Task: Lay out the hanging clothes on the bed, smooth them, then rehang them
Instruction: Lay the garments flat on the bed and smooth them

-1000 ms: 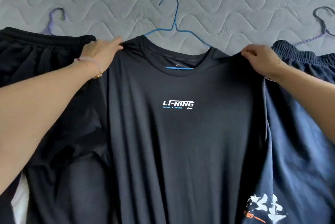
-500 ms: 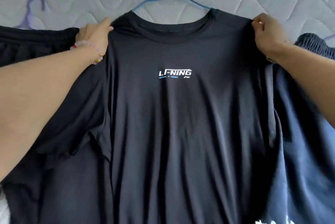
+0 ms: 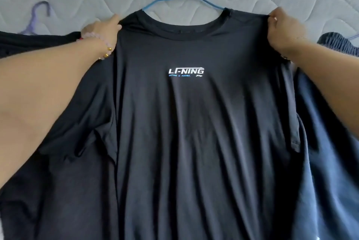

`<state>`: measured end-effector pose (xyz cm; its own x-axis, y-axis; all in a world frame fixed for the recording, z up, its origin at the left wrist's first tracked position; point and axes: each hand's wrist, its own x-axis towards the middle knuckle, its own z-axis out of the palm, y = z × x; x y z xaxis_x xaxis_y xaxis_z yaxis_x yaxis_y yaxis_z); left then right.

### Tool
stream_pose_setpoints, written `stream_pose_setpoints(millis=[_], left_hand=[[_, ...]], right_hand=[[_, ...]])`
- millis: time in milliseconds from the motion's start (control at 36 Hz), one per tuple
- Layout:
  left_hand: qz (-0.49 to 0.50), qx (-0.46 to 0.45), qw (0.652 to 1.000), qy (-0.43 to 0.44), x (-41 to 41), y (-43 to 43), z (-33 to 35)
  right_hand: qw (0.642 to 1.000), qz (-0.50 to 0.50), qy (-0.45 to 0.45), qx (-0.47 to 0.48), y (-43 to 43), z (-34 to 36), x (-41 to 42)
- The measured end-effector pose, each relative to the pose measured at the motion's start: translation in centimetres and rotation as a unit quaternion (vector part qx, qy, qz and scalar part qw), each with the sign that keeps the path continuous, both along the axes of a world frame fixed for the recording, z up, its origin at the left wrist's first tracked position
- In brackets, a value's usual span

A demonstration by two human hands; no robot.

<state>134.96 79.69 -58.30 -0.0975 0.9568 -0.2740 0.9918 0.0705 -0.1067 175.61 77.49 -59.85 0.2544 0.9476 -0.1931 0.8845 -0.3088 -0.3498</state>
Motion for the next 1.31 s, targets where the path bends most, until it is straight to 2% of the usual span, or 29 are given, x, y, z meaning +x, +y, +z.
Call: stream_pose_setpoints(millis=[83,167,222,278,333,444,556,750,806,917,1000,1111,1222,1306], left_hand=[[0.033,-0.004,0.999,-0.025,0.5,-0.5,1.3],[0.059,-0.026,0.994,-0.090,0.2,-1.4,2.3],[0.084,0.015,0.985,-0.150,0.2,-2.8,2.9],[0.097,0.084,0.971,-0.201,0.7,-5.2,3.7],[0.087,0.107,0.960,-0.244,1.4,-8.6,4.6],[0.052,0.075,0.940,-0.328,2.7,-18.3,6.0],[0.121,-0.020,0.908,-0.401,4.7,-29.9,8.2],[0.287,-0.183,0.818,-0.464,6.8,-49.4,13.5],[0.281,-0.221,0.815,-0.457,6.6,-54.0,14.7],[0.291,-0.280,0.805,-0.434,5.4,-61.3,16.3],[0.272,-0.311,0.810,-0.417,4.2,-64.8,17.2],[0.288,-0.307,0.809,-0.411,3.1,-66.4,18.3],[0.310,-0.288,0.801,-0.424,3.6,-65.8,19.5],[0.287,-0.298,0.805,-0.424,5.0,-64.5,20.1]], right_hand=[[0.998,-0.007,0.054,-0.039,-0.4,0.9,0.1],[0.984,-0.033,0.167,-0.044,-1.4,2.0,0.6],[0.973,-0.059,0.221,-0.022,-3.5,3.0,1.0],[0.970,-0.063,0.232,0.019,-7.0,4.0,1.0],[0.968,-0.058,0.240,0.053,-11.4,5.1,0.7],[0.950,-0.084,0.300,0.036,-22.5,7.8,-1.2],[0.907,-0.181,0.373,-0.069,-34.0,10.1,-3.3],[0.867,-0.239,0.368,-0.235,-51.3,14.1,-5.1],[0.856,-0.256,0.365,-0.263,-55.1,15.6,-5.0],[0.859,-0.260,0.323,-0.301,-62.2,18.6,-4.7],[0.849,-0.272,0.326,-0.316,-66.2,20.5,-4.5],[0.861,-0.290,0.297,-0.295,-70.4,22.4,-3.8],[0.838,-0.347,0.319,-0.276,-72.8,23.0,-2.3],[0.832,-0.370,0.320,-0.261,-73.4,22.6,-1.2]])
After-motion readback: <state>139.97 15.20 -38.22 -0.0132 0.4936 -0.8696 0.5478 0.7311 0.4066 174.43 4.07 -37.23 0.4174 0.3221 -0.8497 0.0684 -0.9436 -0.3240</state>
